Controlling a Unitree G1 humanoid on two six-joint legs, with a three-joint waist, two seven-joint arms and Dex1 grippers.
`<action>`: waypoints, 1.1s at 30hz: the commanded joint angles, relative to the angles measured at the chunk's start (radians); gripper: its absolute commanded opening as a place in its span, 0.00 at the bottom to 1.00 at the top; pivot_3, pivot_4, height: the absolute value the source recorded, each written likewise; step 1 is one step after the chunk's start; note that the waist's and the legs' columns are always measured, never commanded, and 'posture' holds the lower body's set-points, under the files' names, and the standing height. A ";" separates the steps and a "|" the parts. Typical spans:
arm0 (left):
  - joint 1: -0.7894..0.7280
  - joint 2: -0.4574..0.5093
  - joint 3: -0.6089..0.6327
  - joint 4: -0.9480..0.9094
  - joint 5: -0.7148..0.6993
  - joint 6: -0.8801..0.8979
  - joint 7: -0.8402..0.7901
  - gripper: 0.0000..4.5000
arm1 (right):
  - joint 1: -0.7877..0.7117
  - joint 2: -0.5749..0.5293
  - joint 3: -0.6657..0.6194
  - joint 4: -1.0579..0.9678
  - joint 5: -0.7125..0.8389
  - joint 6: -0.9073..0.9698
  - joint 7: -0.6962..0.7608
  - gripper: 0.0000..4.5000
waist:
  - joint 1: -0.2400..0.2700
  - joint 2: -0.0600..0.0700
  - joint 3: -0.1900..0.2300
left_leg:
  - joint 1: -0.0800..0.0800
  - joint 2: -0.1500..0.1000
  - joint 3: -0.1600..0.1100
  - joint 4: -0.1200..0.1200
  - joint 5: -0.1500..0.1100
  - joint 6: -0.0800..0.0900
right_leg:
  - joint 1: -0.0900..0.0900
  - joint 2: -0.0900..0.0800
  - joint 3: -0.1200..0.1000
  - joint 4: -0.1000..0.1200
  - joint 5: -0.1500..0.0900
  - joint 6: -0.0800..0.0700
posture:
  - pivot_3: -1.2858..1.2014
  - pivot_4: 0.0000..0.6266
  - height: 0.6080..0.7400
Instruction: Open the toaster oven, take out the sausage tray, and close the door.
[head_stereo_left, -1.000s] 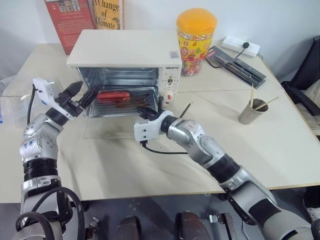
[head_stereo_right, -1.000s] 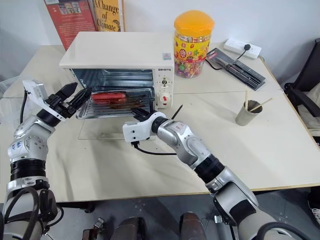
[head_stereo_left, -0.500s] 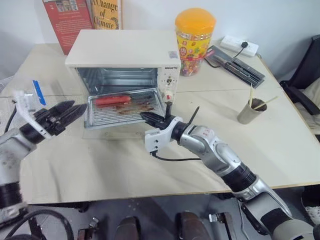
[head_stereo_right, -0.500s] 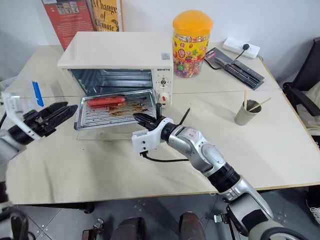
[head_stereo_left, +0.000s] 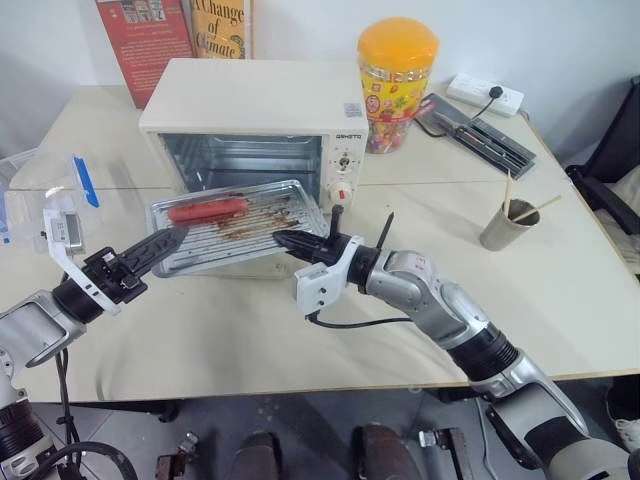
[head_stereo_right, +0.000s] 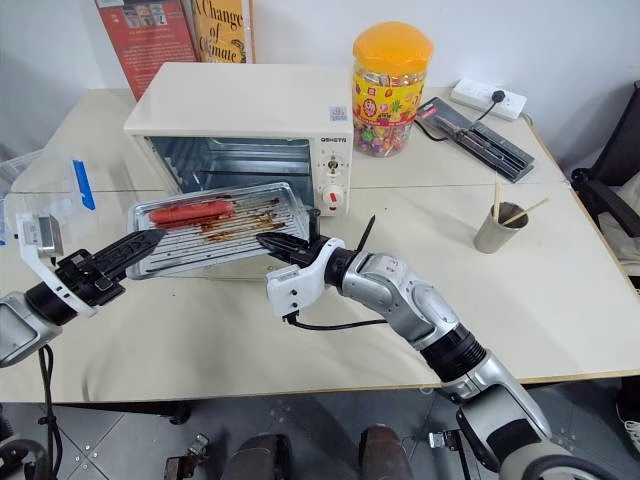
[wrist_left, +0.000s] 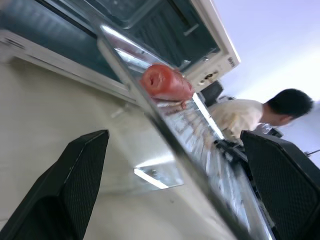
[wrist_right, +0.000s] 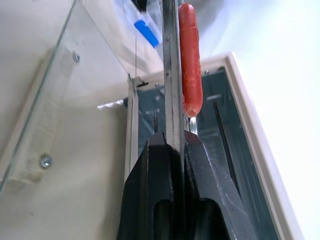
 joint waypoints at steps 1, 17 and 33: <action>0.023 -0.006 -0.007 0.003 -0.104 -0.014 0.063 1.00 | -0.014 -0.015 -0.048 -0.039 0.037 -0.066 -0.013 0.00 | -0.002 0.000 0.000 | 0.000 0.000 0.000 0.000 0.000 0.000 | 0.000 0.000 0.000 0.000 0.000 0.000 | 0.52 0.24 1.00; 0.074 0.060 -0.133 0.039 -0.313 -0.067 0.137 0.20 | -0.036 -0.045 -0.079 0.001 0.054 -0.257 -0.035 0.00 | 0.001 0.000 0.000 | 0.000 0.000 0.001 0.000 0.000 0.000 | 0.000 0.000 0.000 -0.001 0.000 0.000 | 0.52 0.24 1.00; 0.127 0.052 -0.247 0.019 -0.474 -0.157 0.240 0.13 | -0.055 -0.037 -0.097 0.014 0.055 -0.288 -0.044 0.00 | 0.001 0.000 0.000 | 0.000 0.000 0.001 0.000 0.000 0.000 | 0.000 0.000 0.001 -0.002 0.000 0.000 | 0.52 0.24 1.00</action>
